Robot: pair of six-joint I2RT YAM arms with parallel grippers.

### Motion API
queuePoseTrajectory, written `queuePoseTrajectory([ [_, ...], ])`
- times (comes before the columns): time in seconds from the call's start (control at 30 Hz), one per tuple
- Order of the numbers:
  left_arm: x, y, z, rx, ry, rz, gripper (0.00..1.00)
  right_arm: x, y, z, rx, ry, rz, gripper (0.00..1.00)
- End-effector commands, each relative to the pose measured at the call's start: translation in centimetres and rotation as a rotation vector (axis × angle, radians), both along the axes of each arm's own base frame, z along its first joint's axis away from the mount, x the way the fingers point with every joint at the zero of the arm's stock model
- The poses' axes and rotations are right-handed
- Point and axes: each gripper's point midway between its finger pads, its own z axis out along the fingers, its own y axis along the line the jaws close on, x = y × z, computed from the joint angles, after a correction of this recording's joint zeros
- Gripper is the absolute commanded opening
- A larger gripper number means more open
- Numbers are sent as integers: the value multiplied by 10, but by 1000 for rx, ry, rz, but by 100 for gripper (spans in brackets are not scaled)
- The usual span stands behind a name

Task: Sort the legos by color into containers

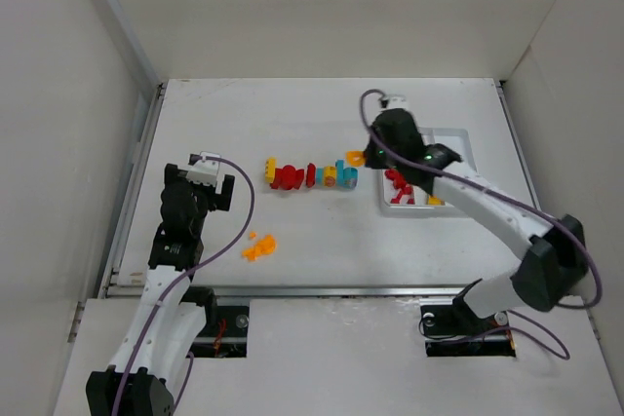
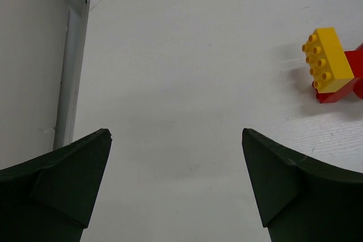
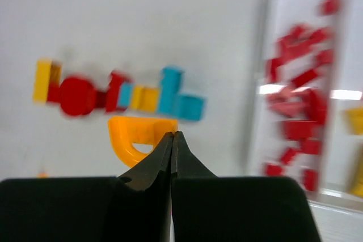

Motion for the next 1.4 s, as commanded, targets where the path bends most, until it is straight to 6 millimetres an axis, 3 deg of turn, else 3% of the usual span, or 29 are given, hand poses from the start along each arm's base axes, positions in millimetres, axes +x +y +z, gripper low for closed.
queuePoseTrajectory([
  [0.0,2,-4,6,-13,-29,-18,99,17,-85,12,-54,-66,-273,0],
  [0.07,2,-4,6,-13,-29,-18,99,31,-144,6,-104,-63,-443,0],
  [0.17,2,-5,6,-7,-28,-29,99,41,-204,-12,-214,-37,-589,0],
  [0.2,2,-5,6,-7,-28,-29,99,45,-212,-23,-241,-13,-600,0],
  [0.3,2,-5,8,-7,-38,-29,99,58,-228,-31,-273,0,-623,0],
  [0.37,2,-3,9,-5,-38,-20,99,76,-226,-38,-275,3,-593,0],
  [0.5,1,-3,11,-6,-47,-20,99,90,-227,-45,-278,35,-570,0],
  [0.57,1,-3,11,-6,-47,-20,99,96,-227,-41,-298,38,-553,14],
  [0.6,1,-2,11,-3,-47,-11,99,96,-224,-44,-295,57,-539,39],
  [0.63,1,-2,11,-3,-47,-11,99,96,-221,-45,-290,62,-513,48],
  [0.73,0,1,14,-4,-56,-2,99,95,-211,-35,-281,50,-422,74],
  [0.8,1,1,16,-4,-65,-2,99,90,-199,-22,-268,28,-363,79],
  [0.83,1,4,16,5,-65,5,99,88,-192,-15,-272,9,-324,80],
  [0.97,2,6,18,7,-75,15,99,53,-110,1,-246,-74,-36,84],
  [1.0,2,6,18,7,-75,15,99,34,-55,4,-186,-104,141,84],
  [1.07,1,8,14,9,-66,24,99,4,-2,-8,-145,-92,335,84],
  [1.1,1,8,14,9,-66,24,99,-24,42,-12,-89,-86,490,84],
  [1.13,1,7,14,1,-66,26,99,-34,65,-26,-81,-54,557,82],
  [1.27,1,9,14,3,-66,35,99,-79,146,-51,-82,-31,777,80],
  [1.37,1,15,16,9,-77,70,99,-104,186,-64,-65,-27,901,80],
])
